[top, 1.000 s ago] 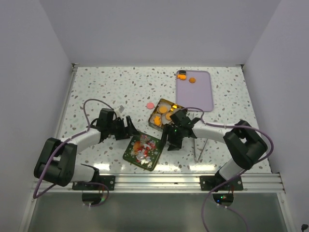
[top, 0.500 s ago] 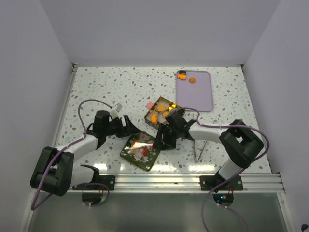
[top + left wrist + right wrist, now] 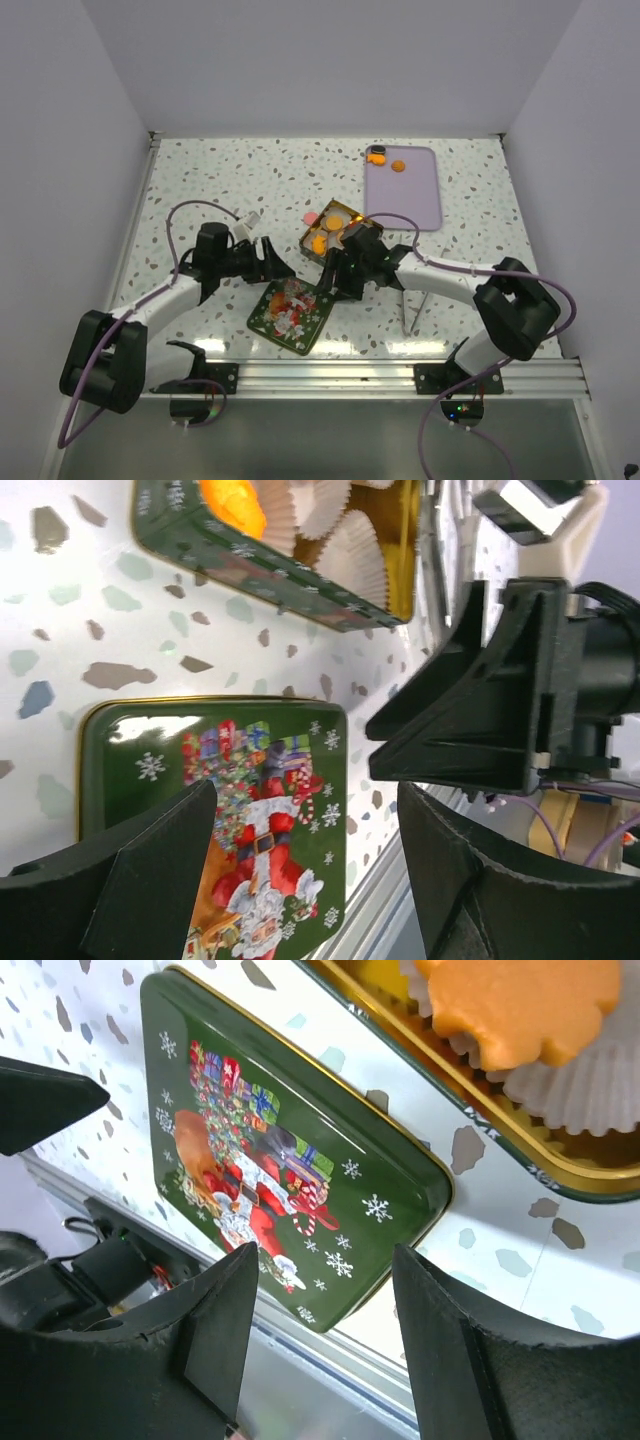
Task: Pack the cookies
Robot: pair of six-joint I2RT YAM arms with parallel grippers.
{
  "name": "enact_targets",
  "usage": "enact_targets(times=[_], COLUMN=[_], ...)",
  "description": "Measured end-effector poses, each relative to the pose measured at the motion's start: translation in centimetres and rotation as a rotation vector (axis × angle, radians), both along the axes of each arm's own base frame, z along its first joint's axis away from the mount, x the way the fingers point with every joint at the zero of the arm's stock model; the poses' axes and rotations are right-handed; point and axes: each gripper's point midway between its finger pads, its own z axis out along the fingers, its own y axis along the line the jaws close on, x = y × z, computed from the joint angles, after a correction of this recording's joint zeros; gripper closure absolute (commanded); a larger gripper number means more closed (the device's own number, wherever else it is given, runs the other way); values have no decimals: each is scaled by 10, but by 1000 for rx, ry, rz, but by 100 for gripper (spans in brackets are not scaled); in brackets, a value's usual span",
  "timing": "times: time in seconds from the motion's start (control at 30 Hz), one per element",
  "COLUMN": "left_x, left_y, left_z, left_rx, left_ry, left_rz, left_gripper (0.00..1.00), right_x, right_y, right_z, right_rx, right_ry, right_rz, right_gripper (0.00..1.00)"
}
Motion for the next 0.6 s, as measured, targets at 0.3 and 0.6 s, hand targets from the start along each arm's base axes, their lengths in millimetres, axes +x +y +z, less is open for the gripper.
enact_targets(times=[0.3, 0.6], left_x=[19, 22], left_y=[25, 21], left_z=[-28, -57], left_rx=[180, 169], left_ry=[36, 93], left_rz=[71, 20], left_gripper=[20, 21], right_x=[-4, -3], right_y=[-19, -12], right_z=[-7, -35], right_rx=[-91, -110], right_ry=[11, 67], right_rz=[-33, -26], right_gripper=[40, 40])
